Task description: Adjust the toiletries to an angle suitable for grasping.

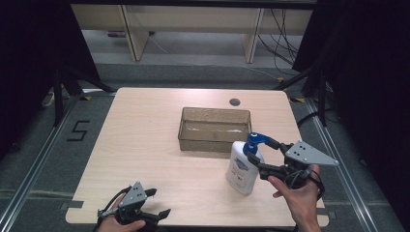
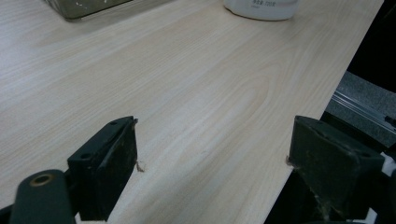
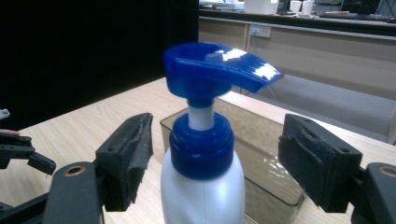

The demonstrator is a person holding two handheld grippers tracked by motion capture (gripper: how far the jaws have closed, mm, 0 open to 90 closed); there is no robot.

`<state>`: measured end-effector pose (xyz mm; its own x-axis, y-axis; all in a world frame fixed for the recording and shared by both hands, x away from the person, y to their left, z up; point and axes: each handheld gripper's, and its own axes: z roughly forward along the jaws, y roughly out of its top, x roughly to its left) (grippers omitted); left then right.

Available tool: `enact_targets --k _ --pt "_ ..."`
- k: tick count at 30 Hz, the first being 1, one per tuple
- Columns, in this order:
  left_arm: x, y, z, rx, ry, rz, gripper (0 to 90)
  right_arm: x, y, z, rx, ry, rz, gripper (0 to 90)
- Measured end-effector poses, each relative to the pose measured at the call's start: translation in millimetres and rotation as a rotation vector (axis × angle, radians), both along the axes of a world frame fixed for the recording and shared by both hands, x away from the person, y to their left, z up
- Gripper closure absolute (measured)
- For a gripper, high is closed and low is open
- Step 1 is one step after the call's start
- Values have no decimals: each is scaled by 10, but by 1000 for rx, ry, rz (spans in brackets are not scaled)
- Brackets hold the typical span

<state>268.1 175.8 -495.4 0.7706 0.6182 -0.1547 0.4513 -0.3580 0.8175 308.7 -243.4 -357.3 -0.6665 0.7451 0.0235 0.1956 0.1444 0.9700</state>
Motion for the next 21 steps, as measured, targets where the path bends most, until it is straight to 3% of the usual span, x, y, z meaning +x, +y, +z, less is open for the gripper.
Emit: enact_targets --k 2,7,8,10,11,12,14,17,19,20,21 --pt "-3 -3 1 1 -1 8 149 13 8 7 -15 -17 -10 271" --pt "4 3 -1 4 -2 5 149 41 45 17 -5 -4 10 291" --pt "4 3 -2 4 -3 7 149 60 52 20 -11 -28 8 299" --pt "-2 -3 0 0 0 9 149 67 83 28 -4 -10 20 316" --pt "-4 -3 0 0 -1 11 149 91 98 29 -6 -30 28 330" --pt "5 3 -2 1 -3 6 149 92 128 33 5 -6 35 362" --pt "1 4 1 3 -4 9 149 98 138 34 7 1 40 371" --pt "2 4 1 2 -4 9 149 138 146 36 8 -29 41 427" --pt "2 3 1 2 -4 8 149 141 144 37 4 -26 36 440" --pt "-2 -1 1 -4 -2 8 149 138 151 35 23 6 49 471" --pt "-1 -1 1 -3 -2 8 149 138 151 35 23 6 49 471"
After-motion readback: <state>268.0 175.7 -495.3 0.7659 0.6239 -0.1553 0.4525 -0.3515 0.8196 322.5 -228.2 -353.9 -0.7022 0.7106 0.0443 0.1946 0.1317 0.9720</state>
